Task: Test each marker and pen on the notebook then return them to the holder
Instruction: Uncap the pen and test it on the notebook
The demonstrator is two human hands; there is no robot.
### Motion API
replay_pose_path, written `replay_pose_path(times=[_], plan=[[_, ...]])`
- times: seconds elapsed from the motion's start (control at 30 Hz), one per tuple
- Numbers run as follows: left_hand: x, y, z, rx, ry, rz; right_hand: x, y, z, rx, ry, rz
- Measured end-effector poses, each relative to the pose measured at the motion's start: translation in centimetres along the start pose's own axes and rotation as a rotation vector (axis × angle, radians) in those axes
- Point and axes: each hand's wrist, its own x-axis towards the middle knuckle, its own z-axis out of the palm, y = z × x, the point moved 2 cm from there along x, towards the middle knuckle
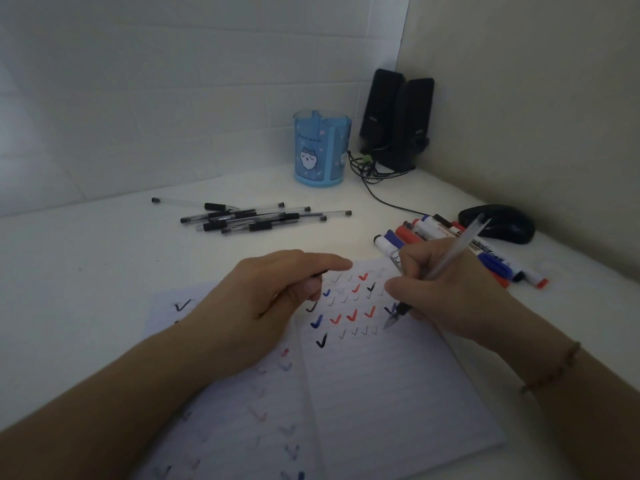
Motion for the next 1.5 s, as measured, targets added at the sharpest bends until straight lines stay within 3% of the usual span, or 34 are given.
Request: replay_pose_path(times=[0.2,0.33,0.43,0.57,0.67,0.9,1.3,1.5], plan=[[0.0,0.3,0.1,-0.034,0.012,-0.021,0.2,0.0,-0.3,0.014,0.010,-0.002],[0.1,0.7,0.1,-0.125,0.034,-0.104,0.1,-0.1,-0.6,0.250,0.043,0.002],[0.2,0.8,0.0,-0.167,0.073,-0.142,-0.2,-0.8,-1.0,0.507,-0.036,-0.066],[0.3,0.8,-0.2,-0.205,0.154,-0.145,-0.4,-0.9,-1.1,0.565,-0.218,-0.169],[0.3,0.8,-0.1,-0.291,0.199,-0.127,-0.5,-1.0,-0.9,0.642,-0.228,-0.202],[0.3,1.1,0.4,-0.410,0.177,-0.150,-0.7,-1.6,-0.4,0.620,-0.193,-0.182],[0.2,1.6,0.4,-0.337,0.168,-0.176,-0.9,-1.9,0.1,0.531,-0.230,-0.182],[0.0,1.8,0.6,-0.429,0.166,-0.164,-1.3,-2.5,0.6,0.461,-0.189,-0.194]])
